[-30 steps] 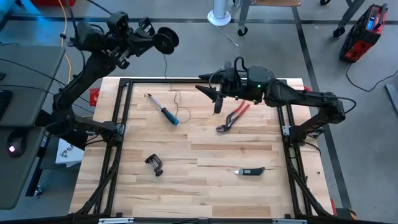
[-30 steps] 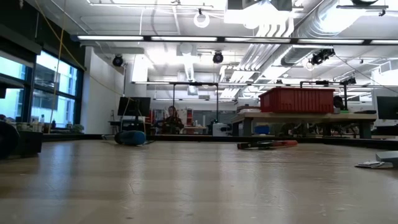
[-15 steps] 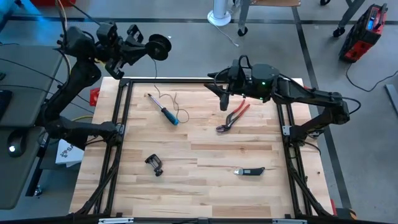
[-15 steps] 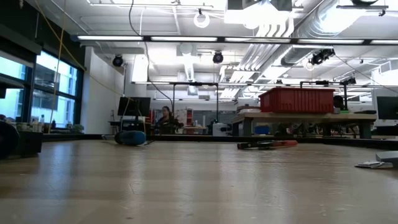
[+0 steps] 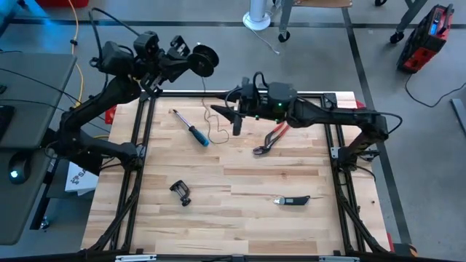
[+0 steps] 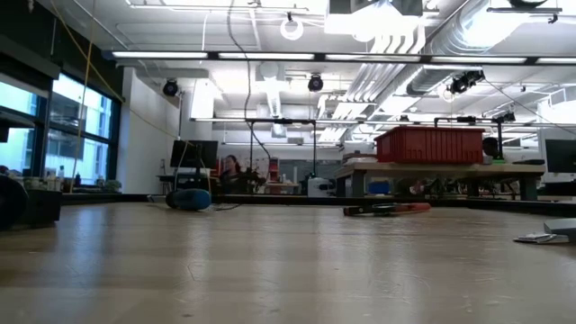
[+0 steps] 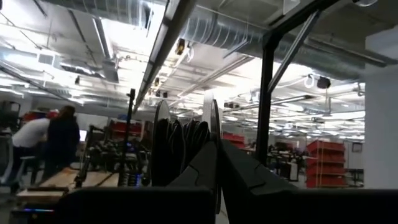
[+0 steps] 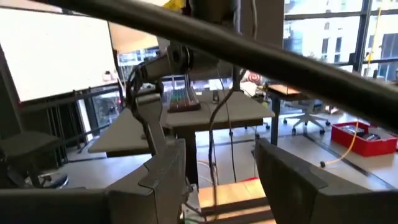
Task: Coil cords
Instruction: Coil the black wire onto the black spool
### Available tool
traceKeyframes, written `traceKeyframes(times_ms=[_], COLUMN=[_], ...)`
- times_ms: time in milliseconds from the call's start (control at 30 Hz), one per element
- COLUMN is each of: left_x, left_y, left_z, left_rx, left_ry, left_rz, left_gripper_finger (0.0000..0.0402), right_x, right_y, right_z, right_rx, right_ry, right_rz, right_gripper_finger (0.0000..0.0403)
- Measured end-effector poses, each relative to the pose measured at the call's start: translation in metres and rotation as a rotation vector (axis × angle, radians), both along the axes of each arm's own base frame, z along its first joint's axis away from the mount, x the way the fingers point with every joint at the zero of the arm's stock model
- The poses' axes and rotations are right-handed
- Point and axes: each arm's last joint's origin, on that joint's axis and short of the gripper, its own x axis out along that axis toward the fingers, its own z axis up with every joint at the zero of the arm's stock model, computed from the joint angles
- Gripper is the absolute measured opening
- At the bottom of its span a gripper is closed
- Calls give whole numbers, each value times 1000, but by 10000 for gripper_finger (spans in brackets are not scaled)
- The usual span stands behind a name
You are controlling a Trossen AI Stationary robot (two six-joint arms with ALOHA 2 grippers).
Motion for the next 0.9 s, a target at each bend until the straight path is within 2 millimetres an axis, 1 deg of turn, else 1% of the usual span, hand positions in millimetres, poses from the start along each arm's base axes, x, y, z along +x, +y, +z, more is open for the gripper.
traceKeyframes(times_ms=[200,567,667,767,900], left_x=[1,-1,-1,-1,-2], left_y=[0,-1,-2,-2,-2], left_z=[2,4,5,5,5], left_rx=[14,3,2,1,-5], left_ry=[-42,-62,-65,-67,-70], left_rz=[11,-29,-31,-33,-43], left_gripper_finger=[1,1,1,1,1], right_x=[2,2,4,8,18], right_y=[0,1,2,3,3], right_z=[-5,-3,-5,-7,-18], right_rx=[4,-12,-10,-16,-16], right_ry=[34,15,13,1,12], right_rz=[-8,20,35,106,118], right_gripper_finger=[188,188,188,188,188])
